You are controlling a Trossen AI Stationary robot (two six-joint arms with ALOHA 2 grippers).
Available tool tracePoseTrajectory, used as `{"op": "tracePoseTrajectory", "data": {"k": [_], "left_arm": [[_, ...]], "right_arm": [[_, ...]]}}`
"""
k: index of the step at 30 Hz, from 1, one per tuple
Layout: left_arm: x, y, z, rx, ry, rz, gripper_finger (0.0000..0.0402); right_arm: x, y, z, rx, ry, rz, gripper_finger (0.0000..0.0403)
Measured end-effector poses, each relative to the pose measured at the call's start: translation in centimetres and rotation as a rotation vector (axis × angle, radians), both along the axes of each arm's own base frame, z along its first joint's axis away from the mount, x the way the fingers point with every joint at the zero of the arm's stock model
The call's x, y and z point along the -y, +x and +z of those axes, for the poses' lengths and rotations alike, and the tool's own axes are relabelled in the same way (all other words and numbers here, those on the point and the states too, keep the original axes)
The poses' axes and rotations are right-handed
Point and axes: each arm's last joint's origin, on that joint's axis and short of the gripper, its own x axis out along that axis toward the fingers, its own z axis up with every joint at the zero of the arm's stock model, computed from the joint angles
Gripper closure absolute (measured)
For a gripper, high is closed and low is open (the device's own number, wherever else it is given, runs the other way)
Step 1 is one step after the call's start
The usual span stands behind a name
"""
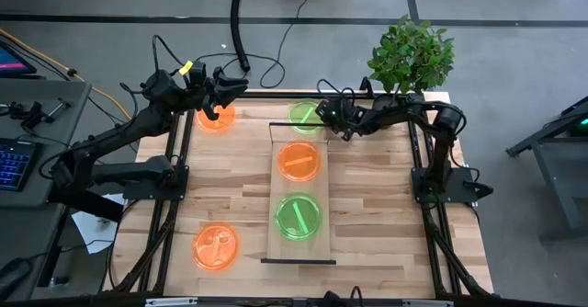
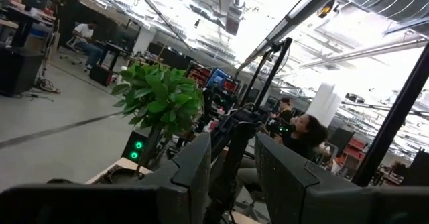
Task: Place and stack plates onto a shelf
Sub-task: Stack the green plate on top of the green plate
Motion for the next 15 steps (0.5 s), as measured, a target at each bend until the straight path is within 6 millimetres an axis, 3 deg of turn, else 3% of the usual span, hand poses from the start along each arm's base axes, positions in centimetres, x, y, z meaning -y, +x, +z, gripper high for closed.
{"op": "tracePoseTrajectory", "data": {"k": [7, 15], "left_arm": [[0.0, 0.0, 0.0, 0.002, -0.015, -0.004, 0.0295], [0.0, 0.0, 0.0, 0.002, -0.015, -0.004, 0.0295]], "right_arm": [[0.1, -0.3, -0.2, -0.065, -0.040, 0.058, 0.0393], [0.1, -0.8, 2.2, -0.104, -0.138, 0.145, 0.0401]]}}
